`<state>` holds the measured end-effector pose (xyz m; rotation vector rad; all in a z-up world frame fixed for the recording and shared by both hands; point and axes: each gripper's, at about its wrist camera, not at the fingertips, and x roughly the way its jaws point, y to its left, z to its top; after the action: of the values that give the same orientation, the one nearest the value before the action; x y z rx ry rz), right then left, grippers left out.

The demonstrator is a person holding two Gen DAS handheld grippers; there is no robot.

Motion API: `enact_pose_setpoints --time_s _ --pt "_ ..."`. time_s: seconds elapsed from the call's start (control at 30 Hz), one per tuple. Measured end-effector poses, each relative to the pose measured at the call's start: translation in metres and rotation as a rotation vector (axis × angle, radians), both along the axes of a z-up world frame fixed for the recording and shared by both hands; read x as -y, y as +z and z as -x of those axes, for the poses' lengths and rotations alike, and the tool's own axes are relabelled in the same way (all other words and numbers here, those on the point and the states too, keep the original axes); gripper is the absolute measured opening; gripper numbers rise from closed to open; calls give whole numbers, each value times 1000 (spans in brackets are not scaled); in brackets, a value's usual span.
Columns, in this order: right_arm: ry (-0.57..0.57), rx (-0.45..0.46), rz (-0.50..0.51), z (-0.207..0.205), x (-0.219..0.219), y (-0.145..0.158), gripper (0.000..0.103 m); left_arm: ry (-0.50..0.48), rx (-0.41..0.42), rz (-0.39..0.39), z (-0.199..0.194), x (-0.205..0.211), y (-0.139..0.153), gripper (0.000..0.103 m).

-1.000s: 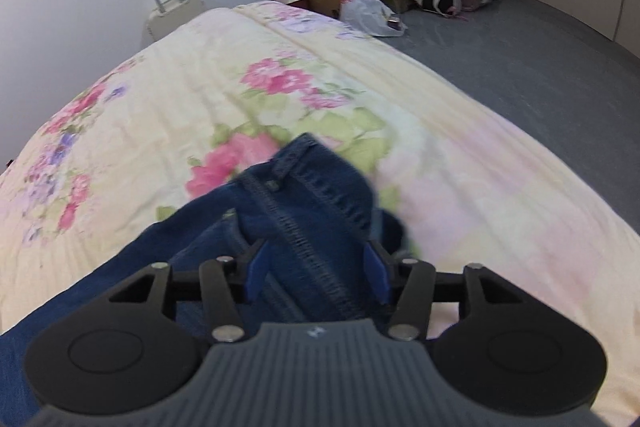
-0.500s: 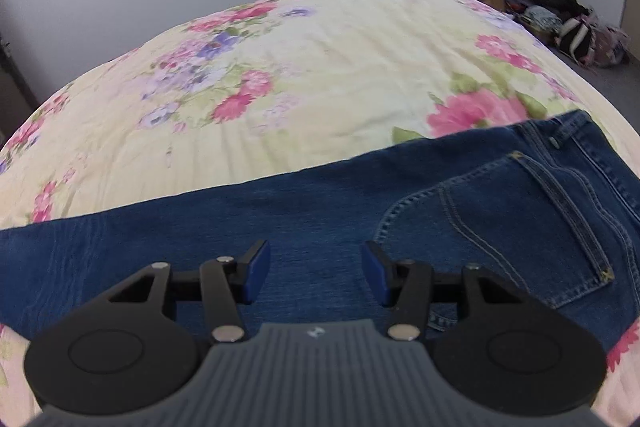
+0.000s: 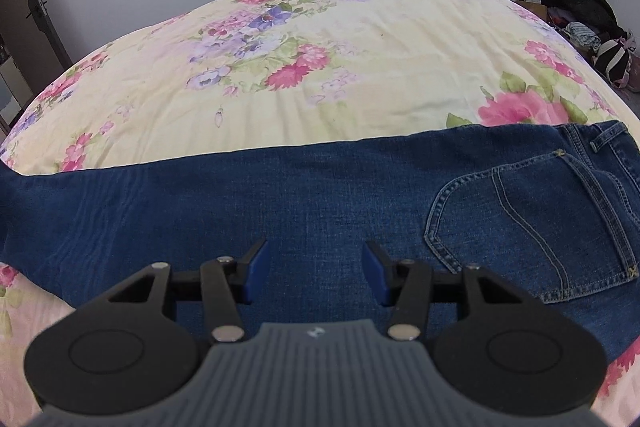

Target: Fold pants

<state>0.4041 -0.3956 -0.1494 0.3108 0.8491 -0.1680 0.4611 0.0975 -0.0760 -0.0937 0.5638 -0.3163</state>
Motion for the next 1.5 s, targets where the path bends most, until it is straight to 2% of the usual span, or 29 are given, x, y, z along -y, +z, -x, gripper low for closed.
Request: enact_pose_setpoints --time_s 0.1,0.2,0.23,0.3,0.43,0.67,0.73,0.83,0.9,1.0,1.13,1.23,1.27,1.3,1.33,1.4,1.47,1.5 --pt "2 6 -13 0 -1 -1 48 -156 -45 47 13 42 -16 8" --pt "9 10 -24 1 -3 -2 48 -252 -146 76 12 59 -49 28" --pt "12 9 -27 0 -3 -3 48 -261 -182 77 10 59 -59 37" --pt "15 5 -32 0 -4 -5 48 -267 -233 59 8 51 -73 45" --pt "18 -6 -34 -2 -3 -12 48 -156 -230 40 -4 -3 -76 49" --pt "21 13 -52 -19 -8 -25 48 215 -150 1 -71 -141 -46 53" --pt "21 9 -52 -25 -13 -31 48 282 -183 58 -100 -176 -47 59" --pt "17 -7 -40 -29 -20 -40 48 365 -256 183 -141 -215 -65 59" --pt "15 -15 -19 -31 -24 -43 48 375 -310 209 -165 -228 -83 59" --pt "21 -24 19 -35 -31 -45 48 344 -391 210 -185 -229 -108 58" --pt "27 -40 54 -40 -36 -47 48 310 -402 211 -194 -221 -125 37" --pt "29 -53 67 -45 -39 -50 48 272 -436 203 -202 -216 -133 27" --pt "30 -55 71 -46 -40 -51 48 271 -454 200 -204 -213 -137 21" --pt "31 -55 74 -47 -41 -52 48 276 -455 196 -203 -210 -138 9" --pt "32 -55 76 -47 -42 -52 48 281 -431 188 -200 -207 -135 5" --pt "36 -55 84 -47 -44 -52 48 310 -296 128 -183 -195 -114 2" --pt "47 -55 93 -47 -45 -51 48 289 -135 22 -164 -175 -85 3" --pt "52 -54 97 -45 -45 -50 48 275 -81 -45 -160 -166 -76 3"
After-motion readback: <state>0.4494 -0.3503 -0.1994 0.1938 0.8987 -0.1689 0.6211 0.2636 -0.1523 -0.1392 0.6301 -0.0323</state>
